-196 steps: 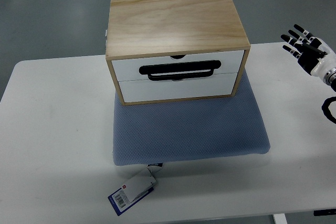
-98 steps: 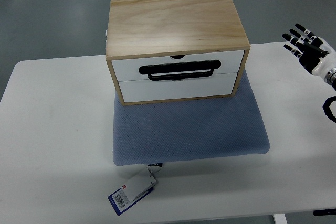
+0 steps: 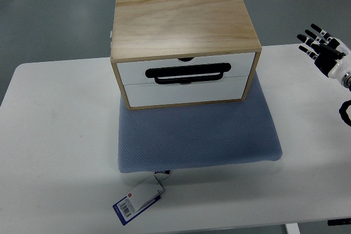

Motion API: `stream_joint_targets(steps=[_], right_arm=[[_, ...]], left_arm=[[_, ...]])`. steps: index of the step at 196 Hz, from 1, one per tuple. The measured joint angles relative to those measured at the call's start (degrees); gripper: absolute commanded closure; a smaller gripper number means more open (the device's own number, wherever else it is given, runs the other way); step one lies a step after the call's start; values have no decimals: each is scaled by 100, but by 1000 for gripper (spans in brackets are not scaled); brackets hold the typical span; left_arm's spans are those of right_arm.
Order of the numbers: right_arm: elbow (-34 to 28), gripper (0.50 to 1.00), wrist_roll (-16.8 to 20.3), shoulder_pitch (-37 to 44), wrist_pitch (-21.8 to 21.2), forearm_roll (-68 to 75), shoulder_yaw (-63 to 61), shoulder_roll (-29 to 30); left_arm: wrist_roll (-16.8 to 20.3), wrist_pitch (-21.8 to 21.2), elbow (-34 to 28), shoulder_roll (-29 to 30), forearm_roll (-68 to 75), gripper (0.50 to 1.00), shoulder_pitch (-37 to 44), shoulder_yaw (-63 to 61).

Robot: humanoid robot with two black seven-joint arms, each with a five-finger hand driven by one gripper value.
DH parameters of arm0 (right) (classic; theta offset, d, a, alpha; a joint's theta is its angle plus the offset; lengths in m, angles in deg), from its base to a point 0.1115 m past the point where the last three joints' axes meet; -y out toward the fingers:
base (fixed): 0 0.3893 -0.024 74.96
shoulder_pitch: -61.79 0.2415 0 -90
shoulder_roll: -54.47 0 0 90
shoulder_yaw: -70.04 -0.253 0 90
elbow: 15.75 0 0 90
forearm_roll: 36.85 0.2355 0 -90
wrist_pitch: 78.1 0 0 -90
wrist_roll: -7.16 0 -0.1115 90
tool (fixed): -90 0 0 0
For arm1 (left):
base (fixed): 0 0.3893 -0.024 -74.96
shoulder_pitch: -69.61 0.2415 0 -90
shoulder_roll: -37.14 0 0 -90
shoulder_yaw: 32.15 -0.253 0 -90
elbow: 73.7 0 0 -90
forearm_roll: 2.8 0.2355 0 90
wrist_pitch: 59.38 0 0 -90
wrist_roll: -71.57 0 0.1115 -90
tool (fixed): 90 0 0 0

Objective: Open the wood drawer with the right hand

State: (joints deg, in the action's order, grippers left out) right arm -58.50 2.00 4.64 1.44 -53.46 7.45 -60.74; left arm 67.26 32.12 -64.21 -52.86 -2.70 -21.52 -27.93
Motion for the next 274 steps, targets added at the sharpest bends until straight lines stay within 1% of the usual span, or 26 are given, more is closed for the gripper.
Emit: stream_joint_targets(steps=[96,138,158,179,214,248,274], right_arm=[[4,566,4,20,-15,-87,22,-118],[4,566,-7,325,-3,-31,349,-576],[1,568,-148,544,-36,56,758,-889],[-21,568,-297,786,-183,277,1174,-1196],[-49,568,-337,1220,-515,888,1933,-1664],[-81,568,-367,1990,-910,1345,3192,-2117],[-255,568,-436,2678,-1294,1395,4064,-2412]], left_arm=[[0,0,0,0,-1,500,2,0],[0,0,0,0,-1,500,1,0],[0,0,0,0,-1,500,1,0],[1,0,0,0,-1,500,1,0],[1,0,0,0,-1,500,1,0],[1,0,0,0,-1,500,1,0],[1,0,0,0,-1,500,2,0]])
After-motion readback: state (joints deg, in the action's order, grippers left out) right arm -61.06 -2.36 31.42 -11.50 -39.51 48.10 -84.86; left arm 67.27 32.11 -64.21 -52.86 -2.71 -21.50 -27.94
